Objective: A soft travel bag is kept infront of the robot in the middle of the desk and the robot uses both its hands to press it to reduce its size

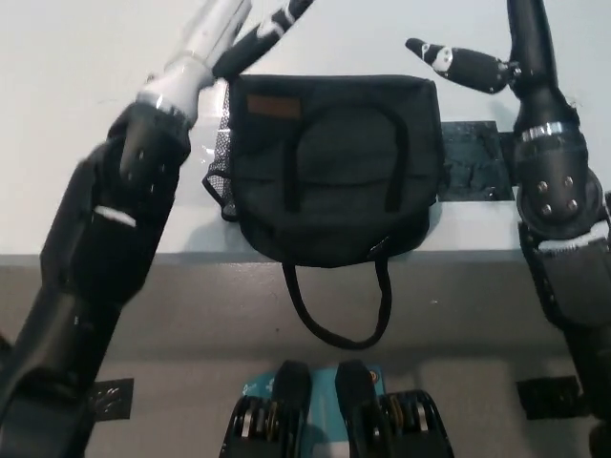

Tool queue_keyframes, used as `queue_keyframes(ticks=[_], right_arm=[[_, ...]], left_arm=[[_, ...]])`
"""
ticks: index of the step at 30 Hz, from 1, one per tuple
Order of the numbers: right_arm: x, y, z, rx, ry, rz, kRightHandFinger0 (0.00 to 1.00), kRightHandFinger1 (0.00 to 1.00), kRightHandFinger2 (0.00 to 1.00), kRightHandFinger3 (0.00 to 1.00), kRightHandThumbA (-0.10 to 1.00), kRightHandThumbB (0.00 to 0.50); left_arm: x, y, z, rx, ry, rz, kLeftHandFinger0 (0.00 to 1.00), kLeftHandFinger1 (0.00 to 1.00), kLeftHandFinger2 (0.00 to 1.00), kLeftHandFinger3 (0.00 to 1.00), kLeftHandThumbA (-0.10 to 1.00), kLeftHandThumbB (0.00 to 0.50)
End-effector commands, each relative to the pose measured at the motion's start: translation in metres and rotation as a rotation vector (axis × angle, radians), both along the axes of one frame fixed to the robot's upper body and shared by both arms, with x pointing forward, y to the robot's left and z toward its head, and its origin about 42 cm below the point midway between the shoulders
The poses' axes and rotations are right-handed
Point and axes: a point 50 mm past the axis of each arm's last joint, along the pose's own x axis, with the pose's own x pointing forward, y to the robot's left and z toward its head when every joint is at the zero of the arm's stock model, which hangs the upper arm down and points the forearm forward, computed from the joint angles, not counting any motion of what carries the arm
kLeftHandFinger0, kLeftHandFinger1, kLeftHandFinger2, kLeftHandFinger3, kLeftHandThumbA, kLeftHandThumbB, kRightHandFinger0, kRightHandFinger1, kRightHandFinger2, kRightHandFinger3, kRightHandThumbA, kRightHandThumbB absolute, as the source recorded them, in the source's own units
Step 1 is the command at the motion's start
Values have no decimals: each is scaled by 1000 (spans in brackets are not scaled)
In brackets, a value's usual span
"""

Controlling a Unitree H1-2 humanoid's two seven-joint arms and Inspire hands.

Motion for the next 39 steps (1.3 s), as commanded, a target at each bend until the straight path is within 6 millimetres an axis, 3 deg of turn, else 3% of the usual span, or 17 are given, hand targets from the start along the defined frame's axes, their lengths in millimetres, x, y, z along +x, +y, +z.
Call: queue_keyframes(ticks=[1, 3, 4, 5, 10, 13, 15, 17, 19, 24, 26, 28, 29, 32, 33, 37, 39], right_arm=[[-104, -9, 74, 206, -335, 255, 1000, 1000, 1000, 1000, 1000, 260], [-115, -11, 73, 202, -350, 259, 1000, 1000, 1000, 1000, 1000, 262], [-152, -17, 68, 189, -410, 271, 1000, 1000, 1000, 1000, 1000, 279], [-177, -20, 65, 187, -442, 308, 1000, 1000, 1000, 1000, 1000, 246], [-249, -31, 37, 207, -463, 345, 1000, 1000, 1000, 1000, 1000, 270], [-277, -36, 25, 246, -445, 370, 1000, 1000, 1000, 1000, 1000, 308], [-291, -40, 12, 248, -434, 427, 1000, 1000, 1000, 1000, 1000, 277], [-299, -38, 3, 258, -426, 432, 1000, 1000, 1000, 1000, 1000, 292], [-313, -41, -9, 287, -391, 504, 1000, 1000, 1000, 1000, 1000, 306], [-333, -44, -31, 323, -253, 542, 1000, 1000, 1000, 1000, 1000, 331], [-332, -40, -55, 370, -220, 525, 1000, 1000, 1000, 1000, 1000, 298], [-336, -39, -74, 404, -113, 495, 1000, 1000, 1000, 1000, 1000, 325], [-336, -40, -92, 397, -71, 455, 1000, 1000, 1000, 1000, 1000, 296], [-335, -44, -113, 398, 6, 429, 1000, 1000, 1000, 1000, 1000, 311], [-332, -48, -131, 415, 38, 422, 1000, 1000, 1000, 1000, 1000, 268], [-330, -52, -156, 427, 114, 358, 1000, 1000, 1000, 1000, 1000, 243], [-325, -55, -170, 432, 185, 337, 1000, 1000, 1000, 1000, 1000, 290]], left_arm=[[-114, 22, 65, -183, -287, -151, 1000, 1000, 1000, 1000, 1000, 243], [-126, 24, 63, -194, -306, -158, 1000, 1000, 1000, 1000, 1000, 243], [-163, 32, 53, -225, -329, -181, 1000, 1000, 1000, 1000, 1000, 311], [-188, 36, 43, -275, -326, -209, 1000, 1000, 1000, 1000, 1000, 307], [-262, 45, 6, -357, -324, -286, 1000, 1000, 1000, 1000, 1000, 228], [-291, 49, -11, -380, -288, -273, 1000, 1000, 1000, 1000, 1000, 233], [-306, 53, -23, -427, -282, -274, 1000, 1000, 1000, 1000, 1000, 215], [-315, 57, -30, -472, -263, -311, 1000, 1000, 1000, 1000, 1000, 207], [-330, 61, -38, -497, -219, -304, 1000, 1000, 1000, 1000, 1000, 283], [-346, 73, -55, -573, -55, -367, 1000, 1000, 1000, 1000, 1000, 367], [-348, 75, -69, -602, 47, -360, 1000, 1000, 1000, 1000, 1000, 408], [-344, 75, -84, -636, 86, -360, 1000, 1000, 1000, 1000, 1000, 388], [-338, 74, -98, -692, 134, -364, 1000, 1000, 1000, 1000, 1000, 388], [-336, 78, -120, -668, 226, -320, 1000, 1000, 1000, 1000, 1000, 399], [-336, 79, -135, -657, 287, -297, 1000, 1000, 1000, 1000, 1000, 376], [-332, 77, -160, -626, 368, -272, 1000, 1000, 1000, 1000, 1000, 354], [-326, 79, -176, -597, 450, -252, 1000, 1000, 1000, 1000, 1000, 386]])
